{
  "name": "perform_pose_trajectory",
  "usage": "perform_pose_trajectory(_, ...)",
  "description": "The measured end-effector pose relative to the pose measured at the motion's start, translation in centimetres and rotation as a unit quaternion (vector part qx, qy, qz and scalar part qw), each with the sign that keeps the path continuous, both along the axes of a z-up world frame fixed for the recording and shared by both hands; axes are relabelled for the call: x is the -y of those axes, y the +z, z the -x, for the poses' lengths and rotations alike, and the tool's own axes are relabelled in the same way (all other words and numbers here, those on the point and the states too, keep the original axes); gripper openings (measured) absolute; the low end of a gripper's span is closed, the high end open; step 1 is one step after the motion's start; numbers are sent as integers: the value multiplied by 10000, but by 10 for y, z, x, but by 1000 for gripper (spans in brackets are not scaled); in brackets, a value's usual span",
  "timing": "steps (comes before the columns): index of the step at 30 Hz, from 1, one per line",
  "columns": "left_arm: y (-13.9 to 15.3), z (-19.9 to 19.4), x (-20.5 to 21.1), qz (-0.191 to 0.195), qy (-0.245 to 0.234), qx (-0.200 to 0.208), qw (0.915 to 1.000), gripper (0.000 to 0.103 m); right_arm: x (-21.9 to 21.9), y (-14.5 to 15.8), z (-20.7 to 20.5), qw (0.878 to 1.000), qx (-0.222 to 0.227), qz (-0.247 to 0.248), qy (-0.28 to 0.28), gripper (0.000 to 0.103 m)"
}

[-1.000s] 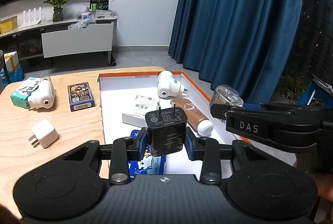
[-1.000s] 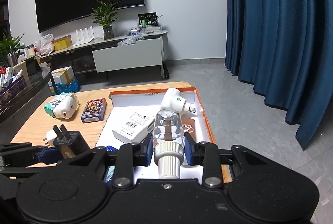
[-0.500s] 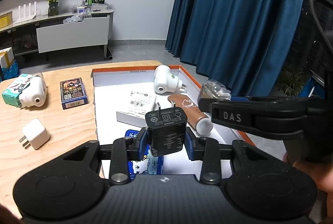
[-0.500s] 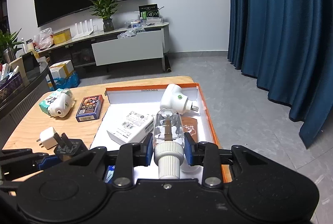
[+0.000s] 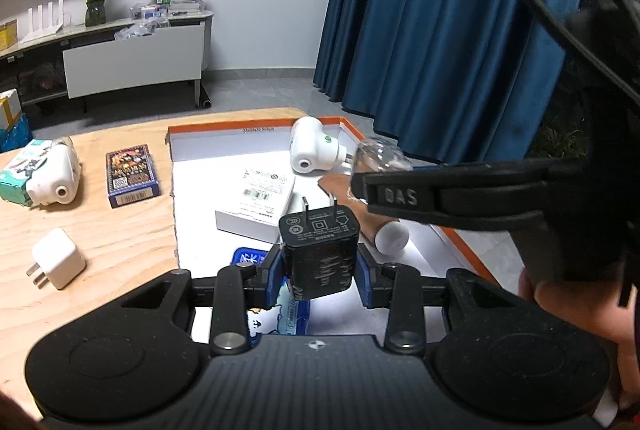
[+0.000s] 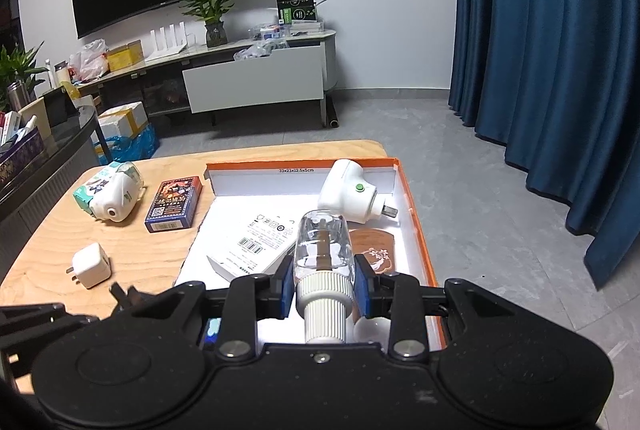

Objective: Organize rigid objects
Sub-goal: 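Hold the charger and glass bottle above the white box, then open both grippers to drop the charger and bottle into the box, then move both grippers back toward the teal box and white diffuser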

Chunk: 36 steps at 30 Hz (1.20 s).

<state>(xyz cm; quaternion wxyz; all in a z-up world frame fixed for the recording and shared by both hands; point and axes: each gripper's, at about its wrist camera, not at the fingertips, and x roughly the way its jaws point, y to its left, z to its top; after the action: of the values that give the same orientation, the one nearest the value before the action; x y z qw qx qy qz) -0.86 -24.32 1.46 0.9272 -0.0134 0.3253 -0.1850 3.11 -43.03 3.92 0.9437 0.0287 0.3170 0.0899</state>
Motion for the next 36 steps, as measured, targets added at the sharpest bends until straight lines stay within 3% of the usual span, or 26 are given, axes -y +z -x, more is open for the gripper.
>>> perform_pose_trajectory(6,-5,0,7,-21,-146,-73,9999,37,-1,-1,-15,9999,-106,34,62,38)
perform_pose_trajectory(7,-7,0,8,-31,-166,-88,9998,37,-1,0,-15,10000,-78,45,38,41)
perform_pose_trajectory(8,-7,0,9,-33,-192,-104,9998,38,-1,0,-16,10000,-61,33,20,52)
perform_pose_trajectory(13,-11,0,14,-35,-254,-150,9996,38,3,7,-9,9998,134,85,-123,72)
perform_pose_trajectory(18,-13,-2,19,-28,-351,-219,9991,38,5,16,1,9989,359,172,-267,78)
perform_pose_trajectory(22,-11,1,18,128,-508,-184,9985,59,5,24,7,9973,524,343,-372,84)
perform_pose_trajectory(29,0,7,-7,194,-251,41,9995,80,-3,31,12,9973,554,363,-312,88)
perform_pose_trajectory(36,12,7,-71,126,468,183,9987,88,-36,35,11,9987,465,214,15,90)
